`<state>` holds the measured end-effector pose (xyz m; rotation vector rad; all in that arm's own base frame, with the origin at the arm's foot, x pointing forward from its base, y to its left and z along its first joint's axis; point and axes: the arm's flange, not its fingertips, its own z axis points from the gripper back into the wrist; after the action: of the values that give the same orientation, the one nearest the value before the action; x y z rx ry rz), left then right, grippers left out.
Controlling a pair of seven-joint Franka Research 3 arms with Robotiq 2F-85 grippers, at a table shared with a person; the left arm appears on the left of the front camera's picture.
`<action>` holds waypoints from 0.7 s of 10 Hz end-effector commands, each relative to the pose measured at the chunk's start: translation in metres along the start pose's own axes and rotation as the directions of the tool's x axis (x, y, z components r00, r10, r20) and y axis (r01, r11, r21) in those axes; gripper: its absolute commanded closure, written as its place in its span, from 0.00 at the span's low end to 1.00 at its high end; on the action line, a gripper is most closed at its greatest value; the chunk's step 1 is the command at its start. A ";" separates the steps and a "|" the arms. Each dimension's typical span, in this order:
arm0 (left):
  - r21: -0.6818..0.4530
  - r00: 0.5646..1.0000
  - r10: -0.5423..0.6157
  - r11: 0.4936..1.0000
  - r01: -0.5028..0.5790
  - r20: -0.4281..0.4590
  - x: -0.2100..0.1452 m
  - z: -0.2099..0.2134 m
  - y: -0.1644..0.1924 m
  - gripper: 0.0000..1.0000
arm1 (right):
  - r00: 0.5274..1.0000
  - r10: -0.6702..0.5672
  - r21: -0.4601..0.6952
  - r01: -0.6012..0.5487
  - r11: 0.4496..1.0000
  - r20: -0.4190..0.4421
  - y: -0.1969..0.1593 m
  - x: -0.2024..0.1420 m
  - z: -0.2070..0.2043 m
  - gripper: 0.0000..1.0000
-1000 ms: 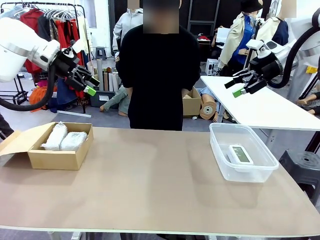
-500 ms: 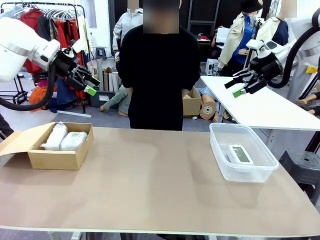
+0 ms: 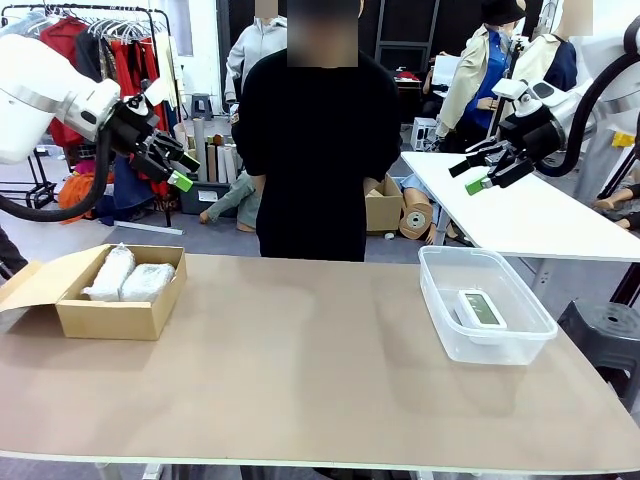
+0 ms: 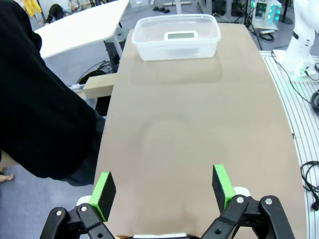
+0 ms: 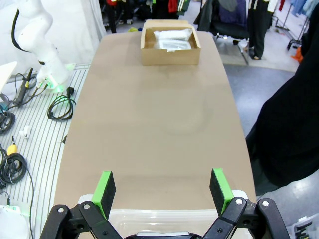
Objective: Separate and place wrapped and unwrapped clocks.
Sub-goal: If the picked Digital clock is wrapped, place it in the Package Box ; if not, place it in the Organizing box.
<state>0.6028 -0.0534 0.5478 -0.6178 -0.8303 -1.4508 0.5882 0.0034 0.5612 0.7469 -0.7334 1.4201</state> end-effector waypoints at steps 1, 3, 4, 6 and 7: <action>-0.004 1.000 -0.004 1.000 0.004 0.003 0.001 0.002 -0.001 0.00 | 1.000 0.002 -0.001 -0.002 1.000 0.008 0.001 0.002 0.000 0.00; -0.004 1.000 -0.004 1.000 0.004 0.003 0.001 0.002 -0.001 0.00 | 1.000 0.002 -0.001 -0.002 1.000 0.008 0.001 0.002 0.000 0.00; -0.004 1.000 -0.004 1.000 0.004 0.003 0.001 0.002 -0.001 0.00 | 1.000 0.002 -0.001 -0.002 1.000 0.008 0.001 0.002 0.000 0.00; -0.004 1.000 -0.004 1.000 0.004 0.003 0.001 0.002 -0.001 0.00 | 1.000 0.002 -0.001 -0.002 1.000 0.008 0.001 0.002 0.000 0.00; -0.004 1.000 -0.004 1.000 0.004 0.003 0.001 0.002 -0.001 0.00 | 1.000 0.002 -0.001 -0.002 1.000 0.008 0.001 0.002 0.000 0.00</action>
<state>0.6028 -0.0534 0.5478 -0.6178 -0.8303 -1.4508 0.5882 0.0034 0.5612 0.7469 -0.7334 1.4201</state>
